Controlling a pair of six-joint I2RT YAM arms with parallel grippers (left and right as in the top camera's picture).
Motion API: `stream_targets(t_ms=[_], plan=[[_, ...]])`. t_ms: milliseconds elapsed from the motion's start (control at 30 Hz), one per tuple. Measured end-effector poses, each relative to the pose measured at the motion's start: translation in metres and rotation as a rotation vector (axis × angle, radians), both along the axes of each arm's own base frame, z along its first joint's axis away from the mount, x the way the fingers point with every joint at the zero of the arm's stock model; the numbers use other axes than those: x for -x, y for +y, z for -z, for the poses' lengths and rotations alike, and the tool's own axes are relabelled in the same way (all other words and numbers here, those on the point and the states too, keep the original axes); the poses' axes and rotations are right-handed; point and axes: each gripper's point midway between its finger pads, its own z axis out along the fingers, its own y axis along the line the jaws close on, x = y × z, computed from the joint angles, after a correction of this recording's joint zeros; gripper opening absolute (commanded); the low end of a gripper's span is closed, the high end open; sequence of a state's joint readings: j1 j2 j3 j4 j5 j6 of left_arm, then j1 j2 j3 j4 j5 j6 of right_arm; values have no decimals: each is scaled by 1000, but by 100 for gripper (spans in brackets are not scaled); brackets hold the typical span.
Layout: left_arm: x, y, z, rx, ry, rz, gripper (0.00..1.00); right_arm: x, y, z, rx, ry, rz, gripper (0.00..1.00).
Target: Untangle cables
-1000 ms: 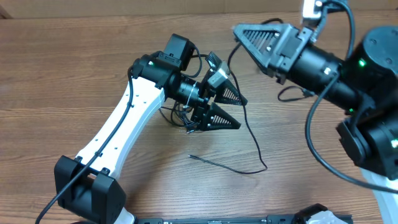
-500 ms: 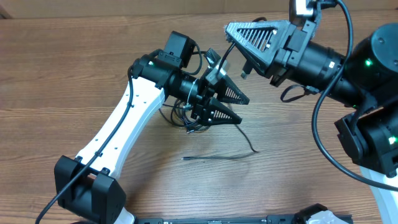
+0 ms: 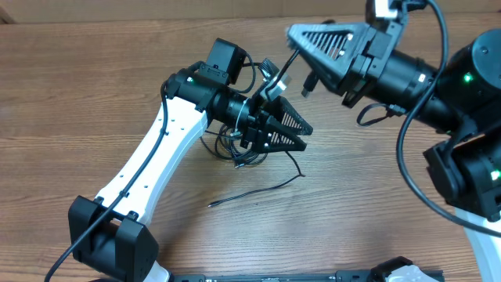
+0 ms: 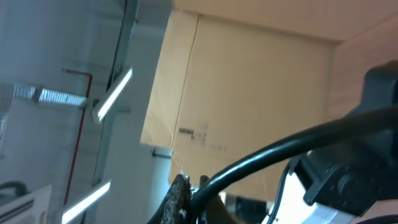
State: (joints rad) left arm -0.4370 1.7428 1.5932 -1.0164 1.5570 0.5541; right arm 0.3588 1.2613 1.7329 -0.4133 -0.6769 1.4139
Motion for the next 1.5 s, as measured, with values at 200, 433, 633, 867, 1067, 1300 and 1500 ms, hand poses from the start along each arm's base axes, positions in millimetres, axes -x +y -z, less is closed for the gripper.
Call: stream_targets(t_ms=[200, 433, 633, 867, 1067, 1300, 1500], plan=[[0, 0, 0, -22, 48, -1, 45, -25, -34, 10, 15, 47, 117, 4], [0, 0, 0, -30, 65, -1, 38, -25, -37, 11, 17, 47, 109, 4], [0, 0, 0, -33, 72, -1, 32, -26, -39, 11, 17, 47, 115, 4], [0, 0, 0, -34, 73, -1, 31, -37, -58, 11, 26, 37, 180, 4], [0, 0, 0, -34, 73, -1, 24, -41, -64, 22, 51, 70, 201, 4], [0, 0, 0, -35, 74, -1, 19, -44, -66, 29, 74, 80, 214, 4], [0, 0, 0, -35, 74, -1, 14, -55, -65, 38, 86, 103, 221, 4]])
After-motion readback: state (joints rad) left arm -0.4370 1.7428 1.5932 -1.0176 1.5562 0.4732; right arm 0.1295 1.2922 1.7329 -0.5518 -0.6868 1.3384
